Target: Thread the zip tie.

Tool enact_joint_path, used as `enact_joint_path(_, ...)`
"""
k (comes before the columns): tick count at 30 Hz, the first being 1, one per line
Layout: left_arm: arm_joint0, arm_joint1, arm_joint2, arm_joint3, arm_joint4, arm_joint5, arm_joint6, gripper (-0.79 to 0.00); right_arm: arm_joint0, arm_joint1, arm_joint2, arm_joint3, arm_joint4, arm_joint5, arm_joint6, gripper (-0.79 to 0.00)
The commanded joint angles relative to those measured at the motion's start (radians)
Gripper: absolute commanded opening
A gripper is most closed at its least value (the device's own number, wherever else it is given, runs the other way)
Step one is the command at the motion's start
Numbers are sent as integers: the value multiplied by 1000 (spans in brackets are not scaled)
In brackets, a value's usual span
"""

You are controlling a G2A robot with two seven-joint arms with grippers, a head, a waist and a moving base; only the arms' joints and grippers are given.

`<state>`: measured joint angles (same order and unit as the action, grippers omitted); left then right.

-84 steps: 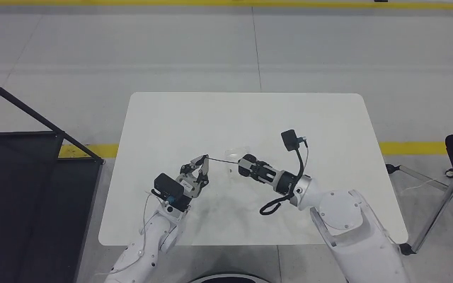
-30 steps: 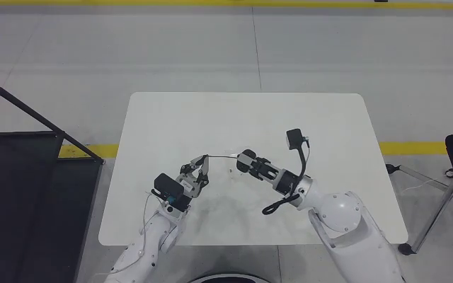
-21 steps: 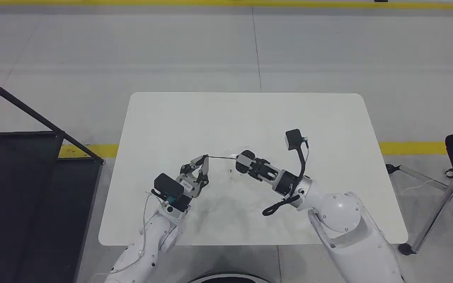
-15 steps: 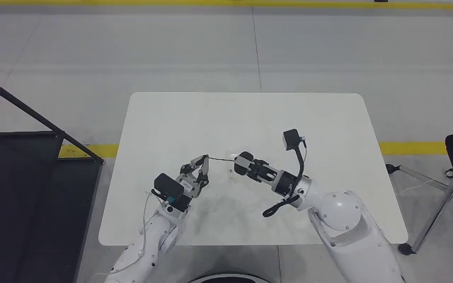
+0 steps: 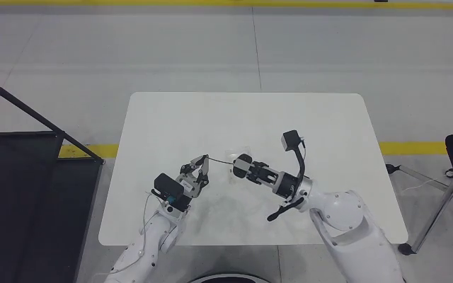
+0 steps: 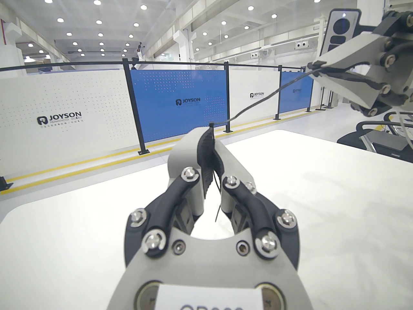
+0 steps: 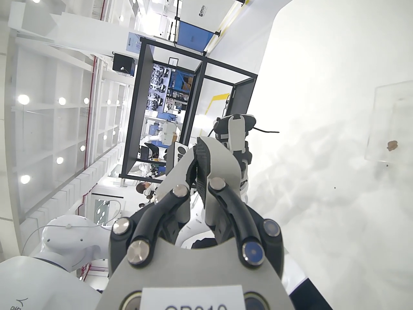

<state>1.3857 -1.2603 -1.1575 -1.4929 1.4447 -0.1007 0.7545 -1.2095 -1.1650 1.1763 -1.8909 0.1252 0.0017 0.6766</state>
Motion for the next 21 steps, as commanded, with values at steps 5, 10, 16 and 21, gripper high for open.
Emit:
enact_joint_path(5, 0, 0, 0, 0, 0, 0, 0, -785, -3, 1, 0, -1, -1, -7, 7, -785)
enact_joint_path(10, 0, 0, 0, 0, 0, 0, 0, -785, 6, 0, -7, 4, -9, 16, 3, -785)
enact_joint_path(16, 0, 0, 0, 0, 0, 0, 0, -785, 11, -1, -8, 6, -4, 31, -6, -785)
enact_joint_path(21, 0, 0, 0, 0, 0, 0, 0, -785, 15, -1, -11, 7, -11, 50, -6, -785)
